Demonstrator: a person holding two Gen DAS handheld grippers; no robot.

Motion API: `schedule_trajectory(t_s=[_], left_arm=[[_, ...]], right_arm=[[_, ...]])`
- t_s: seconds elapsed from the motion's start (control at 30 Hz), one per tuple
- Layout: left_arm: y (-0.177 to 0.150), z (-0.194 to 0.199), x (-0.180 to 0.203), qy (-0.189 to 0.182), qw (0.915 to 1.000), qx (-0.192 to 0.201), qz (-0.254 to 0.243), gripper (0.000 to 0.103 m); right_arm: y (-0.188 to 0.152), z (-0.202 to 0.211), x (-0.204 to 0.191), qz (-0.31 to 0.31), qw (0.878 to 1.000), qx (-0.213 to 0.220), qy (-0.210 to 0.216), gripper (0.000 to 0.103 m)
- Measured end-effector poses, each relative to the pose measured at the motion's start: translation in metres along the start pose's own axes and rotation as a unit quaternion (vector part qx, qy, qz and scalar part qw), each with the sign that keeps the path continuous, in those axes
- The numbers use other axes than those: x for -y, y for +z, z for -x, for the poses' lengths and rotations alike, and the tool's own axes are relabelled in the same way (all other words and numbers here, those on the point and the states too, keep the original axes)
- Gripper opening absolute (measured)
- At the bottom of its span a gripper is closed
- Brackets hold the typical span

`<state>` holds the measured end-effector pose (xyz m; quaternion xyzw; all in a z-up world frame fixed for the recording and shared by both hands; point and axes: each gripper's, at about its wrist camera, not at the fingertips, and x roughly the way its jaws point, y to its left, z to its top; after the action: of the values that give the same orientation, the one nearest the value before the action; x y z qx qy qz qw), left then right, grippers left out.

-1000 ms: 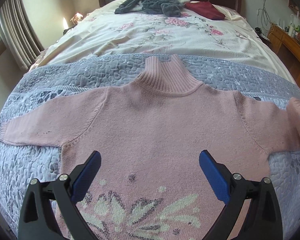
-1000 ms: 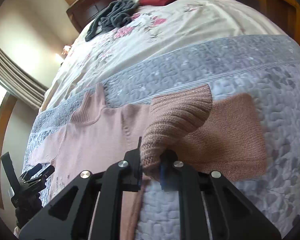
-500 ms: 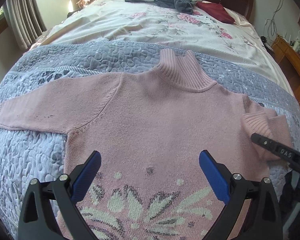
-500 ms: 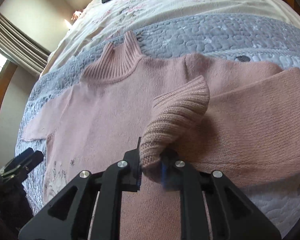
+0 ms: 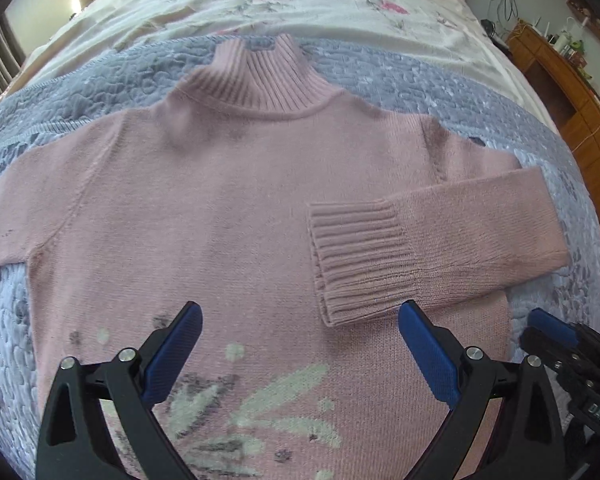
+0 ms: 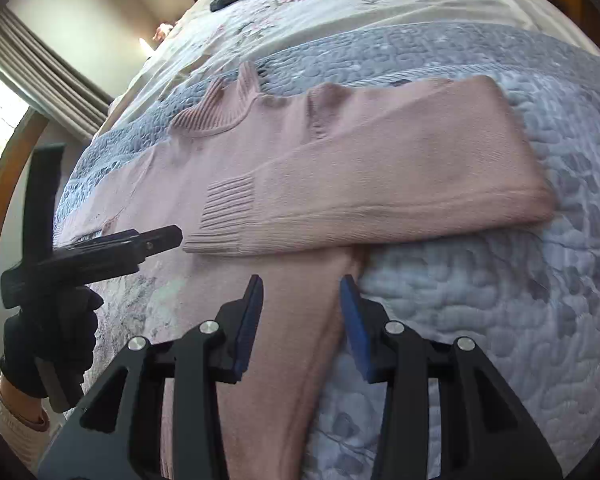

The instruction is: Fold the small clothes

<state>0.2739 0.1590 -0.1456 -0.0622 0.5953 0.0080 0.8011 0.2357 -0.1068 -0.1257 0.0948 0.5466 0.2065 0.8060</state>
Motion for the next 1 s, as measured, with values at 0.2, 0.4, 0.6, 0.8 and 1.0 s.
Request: schedule_trajectory(t_s=[0.2, 0.4, 0.6, 0.8, 1.0], left_arm=[[0.005, -0.032, 0.017, -0.01, 0.9992, -0.03, 0.023, 0.096], [0.012, -0.028, 0.024, -0.02, 0.9992, -0.011, 0.032, 0.025], [0.021, 0.011, -0.001, -0.069, 0.9953, 0.045, 0.051, 0.007], [0.037, 0.06, -0.048, -0.042, 0.9908, 0.114, 0.059, 0.007], [0.055, 0.076, -0.112, 0.019, 0.9871, 0.139, 0.077, 0.007]], right_arm=[[-0.025, 0.019, 0.037, -0.034, 0.999, 0.014, -0.024, 0.044], [-0.037, 0.017, 0.046, -0.045, 0.998, 0.015, -0.029, 0.044], [-0.028, 0.015, 0.039, -0.048, 0.998, 0.02, -0.025, 0.044], [-0.011, 0.018, 0.039, -0.053, 0.998, 0.025, -0.026, 0.044], [0.018, 0.012, 0.044, -0.079, 0.996, 0.026, -0.016, 0.045]])
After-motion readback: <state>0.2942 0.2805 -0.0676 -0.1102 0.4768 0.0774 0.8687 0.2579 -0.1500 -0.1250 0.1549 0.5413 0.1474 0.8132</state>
